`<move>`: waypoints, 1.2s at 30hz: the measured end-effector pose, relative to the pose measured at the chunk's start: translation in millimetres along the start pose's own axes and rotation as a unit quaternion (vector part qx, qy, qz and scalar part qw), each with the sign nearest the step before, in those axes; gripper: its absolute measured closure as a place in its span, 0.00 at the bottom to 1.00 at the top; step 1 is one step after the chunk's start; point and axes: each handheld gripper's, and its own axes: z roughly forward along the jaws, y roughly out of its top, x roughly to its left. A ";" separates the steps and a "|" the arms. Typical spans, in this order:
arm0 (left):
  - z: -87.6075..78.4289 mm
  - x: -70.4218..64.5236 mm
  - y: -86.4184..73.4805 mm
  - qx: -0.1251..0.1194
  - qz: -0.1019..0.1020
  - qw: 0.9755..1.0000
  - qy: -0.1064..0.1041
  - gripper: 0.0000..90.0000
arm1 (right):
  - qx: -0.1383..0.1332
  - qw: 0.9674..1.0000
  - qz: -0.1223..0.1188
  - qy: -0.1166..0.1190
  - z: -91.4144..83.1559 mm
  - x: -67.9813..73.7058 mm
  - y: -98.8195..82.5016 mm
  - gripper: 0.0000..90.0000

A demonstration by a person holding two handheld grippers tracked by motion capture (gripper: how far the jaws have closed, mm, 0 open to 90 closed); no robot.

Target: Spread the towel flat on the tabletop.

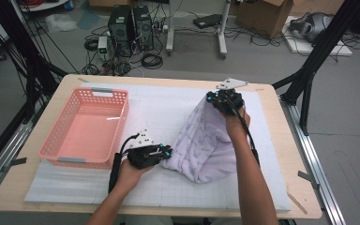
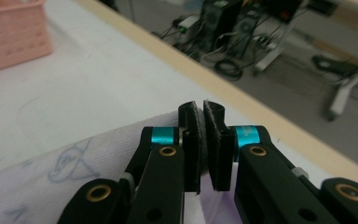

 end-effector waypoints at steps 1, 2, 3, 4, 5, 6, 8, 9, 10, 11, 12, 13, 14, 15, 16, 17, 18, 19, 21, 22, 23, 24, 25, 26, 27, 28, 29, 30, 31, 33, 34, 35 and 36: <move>0.0 0.9 -0.5 0.002 -0.003 1.000 -0.002 0.81 | 0.001 1.000 0.003 -0.007 5.7 1.2 2.1 0.96; 0.6 1.5 -1.4 0.008 -0.009 1.000 -0.002 0.63 | 0.015 1.000 0.005 -0.016 16.0 5.4 2.2 0.94; 1.4 2.4 -2.6 0.012 -0.015 1.000 0.000 0.63 | 0.015 1.000 0.005 -0.016 16.0 5.4 2.2 0.94; 1.8 3.6 -3.6 0.016 -0.022 1.000 0.003 0.50 | 0.025 1.000 0.011 -0.015 20.2 9.7 -0.3 0.84; 1.9 4.6 -4.5 0.017 -0.029 0.999 0.003 0.50 | 0.025 1.000 0.011 -0.015 20.2 9.7 -0.3 0.84; 1.8 5.3 -5.1 0.016 -0.030 0.999 0.002 0.49 | 0.023 1.000 0.015 -0.014 16.7 11.0 -4.0 0.75; 2.2 5.4 -5.8 0.020 -0.035 0.999 -0.003 0.48 | 0.029 0.999 0.008 -0.014 7.0 11.1 -9.1 0.70; 3.2 5.0 -6.1 0.023 -0.036 0.999 -0.006 0.48 | 0.029 0.999 0.008 -0.014 7.0 11.1 -9.1 0.70; 4.3 4.4 -6.5 0.028 -0.035 0.999 -0.006 0.47 | 0.029 1.000 0.006 -0.009 0.6 10.6 -12.8 0.69; 5.6 3.9 -6.9 0.034 -0.035 0.999 -0.008 0.47 | 0.030 1.000 0.005 0.000 -6.5 8.8 -17.5 0.68; 7.1 3.4 -7.3 0.038 -0.037 0.999 -0.009 0.46 | 0.031 1.000 -0.002 0.000 -21.9 6.0 -29.4 0.63; 8.1 3.1 -7.5 0.041 -0.036 0.998 -0.009 0.46 | 0.031 1.000 -0.002 0.000 -21.9 6.0 -29.4 0.63; 8.9 2.9 -7.7 0.044 -0.036 0.998 -0.010 0.46 | 0.034 0.999 -0.002 0.009 -29.6 4.8 -37.2 0.61; 9.8 2.5 -7.9 0.045 -0.038 0.998 -0.010 0.46 | 0.040 0.999 -0.006 0.010 -37.1 4.3 -45.3 0.59; 10.9 2.1 -8.0 0.047 -0.038 0.998 -0.011 0.46 | 0.049 0.998 -0.006 0.024 -51.1 4.0 -63.2 0.56; 12.0 1.4 -8.3 0.051 -0.039 0.998 -0.013 0.46 | 0.049 0.998 -0.006 0.024 -51.1 4.0 -63.2 0.56; 13.5 0.6 -8.6 0.054 -0.037 0.998 -0.015 0.47 | 0.050 0.998 -0.004 0.029 -57.9 3.9 -72.9 0.54; 15.0 -0.5 -8.6 0.059 -0.032 0.998 -0.018 0.49 | 0.055 0.998 0.003 0.036 -63.8 4.0 -81.8 0.52; 17.0 -3.0 -8.1 0.066 -0.020 0.997 -0.017 0.55 | 0.055 0.998 0.012 0.042 -75.1 3.6 -97.3 0.51; 17.6 -3.9 -8.1 0.069 -0.016 0.997 -0.018 0.65 | 0.053 0.997 0.020 0.050 -85.2 4.2 -109.5 0.51; 17.9 -4.9 -7.9 0.072 -0.012 0.997 -0.015 0.65 | 0.053 0.997 0.020 0.050 -85.2 4.2 -109.5 0.51; 18.1 -5.5 -7.8 0.073 -0.011 0.997 -0.014 0.74 | 0.050 0.996 0.027 0.066 -93.8 7.2 -120.3 0.51; 18.1 -5.9 -7.8 0.073 -0.010 0.997 -0.013 0.74 | 0.050 0.996 0.027 0.066 -93.8 7.2 -120.3 0.51; 17.9 -5.8 -7.8 0.074 -0.010 0.997 -0.012 0.82 | 0.055 0.994 0.023 0.088 -99.9 13.8 -130.1 0.50; 17.7 -5.4 -7.7 0.072 -0.011 0.997 -0.012 0.82 | 0.055 0.994 0.023 0.088 -99.9 13.8 -130.1 0.50; 17.1 -4.9 -7.7 0.069 -0.016 0.997 -0.013 0.83 | 0.062 0.993 0.019 0.103 -101.7 18.6 -134.7 0.49; 16.5 -4.3 -7.8 0.066 -0.020 0.998 -0.012 0.84 | 0.070 0.991 0.011 0.114 -102.5 24.1 -139.4 0.47; 15.7 -3.6 -7.6 0.064 -0.019 0.998 -0.012 0.85 | 0.080 0.989 0.000 0.124 -102.5 29.7 -144.5 0.47; 14.3 -3.2 -7.1 0.063 -0.016 0.998 -0.011 0.85 | 0.091 0.987 -0.009 0.129 -101.6 35.1 -149.5 0.48; 11.6 -2.6 -6.4 0.053 -0.020 0.998 -0.009 0.86 | 0.118 0.984 -0.028 0.134 -96.8 44.5 -159.1 0.54; 9.5 -2.1 -5.8 0.048 -0.019 0.999 -0.006 0.86 | 0.109 0.984 -0.023 0.136 -96.8 45.9 -161.9 0.59; 6.7 -1.0 -5.1 0.044 -0.018 0.999 -0.005 0.86 | 0.107 0.983 -0.016 0.146 -97.6 45.9 -162.9 0.69; 0.7 1.3 -4.0 0.030 -0.023 0.999 -0.002 0.87 | 0.103 0.981 -0.013 0.162 -99.9 49.1 -164.3 0.87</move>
